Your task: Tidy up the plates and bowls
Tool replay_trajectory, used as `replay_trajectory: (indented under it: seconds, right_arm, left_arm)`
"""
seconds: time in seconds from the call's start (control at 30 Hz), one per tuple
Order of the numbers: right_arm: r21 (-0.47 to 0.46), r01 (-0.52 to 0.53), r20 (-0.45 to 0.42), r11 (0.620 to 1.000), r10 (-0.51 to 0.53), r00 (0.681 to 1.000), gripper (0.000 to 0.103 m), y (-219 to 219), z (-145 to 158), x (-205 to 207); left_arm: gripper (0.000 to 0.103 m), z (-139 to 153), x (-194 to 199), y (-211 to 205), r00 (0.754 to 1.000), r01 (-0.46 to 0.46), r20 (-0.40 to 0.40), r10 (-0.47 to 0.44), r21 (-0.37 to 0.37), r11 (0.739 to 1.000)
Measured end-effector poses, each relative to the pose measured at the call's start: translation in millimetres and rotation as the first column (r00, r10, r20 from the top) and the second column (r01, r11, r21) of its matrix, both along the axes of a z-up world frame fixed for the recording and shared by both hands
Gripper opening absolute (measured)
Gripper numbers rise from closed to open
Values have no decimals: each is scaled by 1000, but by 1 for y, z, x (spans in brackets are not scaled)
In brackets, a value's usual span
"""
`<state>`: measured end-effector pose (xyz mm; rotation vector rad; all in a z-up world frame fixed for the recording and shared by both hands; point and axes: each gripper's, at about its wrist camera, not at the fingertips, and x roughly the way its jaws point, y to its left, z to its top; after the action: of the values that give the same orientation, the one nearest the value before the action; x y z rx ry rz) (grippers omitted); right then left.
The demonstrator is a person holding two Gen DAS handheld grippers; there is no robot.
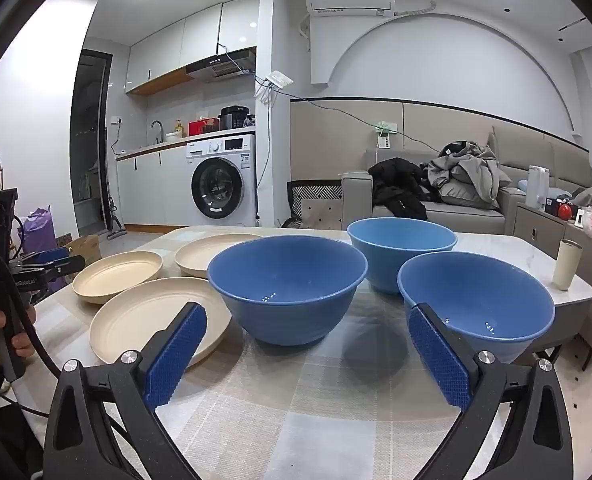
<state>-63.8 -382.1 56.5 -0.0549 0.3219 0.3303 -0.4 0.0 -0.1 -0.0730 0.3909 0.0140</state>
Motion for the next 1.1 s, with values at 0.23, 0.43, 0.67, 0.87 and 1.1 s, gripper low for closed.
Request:
replay_trajectory:
  seconds: [0.23, 0.43, 0.67, 0.87, 1.1]
  right_arm:
    - [5, 2, -9, 1000, -2, 1000, 103, -1, 0, 0]
    - [5, 3, -5, 1000, -3, 1000, 103, 1, 1, -3]
    - [8, 3, -10, 1000, -3, 1000, 103, -1, 0, 0]
    - [9, 4, -12, 1000, -4, 1000, 103, -1, -1, 0]
    - [13, 4, -28, 1000, -4, 1000, 103, 2, -3, 3]
  left_arm:
    - [102, 0, 1, 1, 1000, 0, -4, 0, -5, 1000]
    - [102, 0, 0, 1, 1000, -3, -3, 3, -7, 1000]
    - [102, 0, 0, 1, 1000, -2, -5, 2, -10, 1000]
    - [102, 0, 0, 2, 1000, -5, -6, 5, -11, 1000]
    - [102, -5, -4, 9, 1000, -5, -7, 5, -9, 1000]
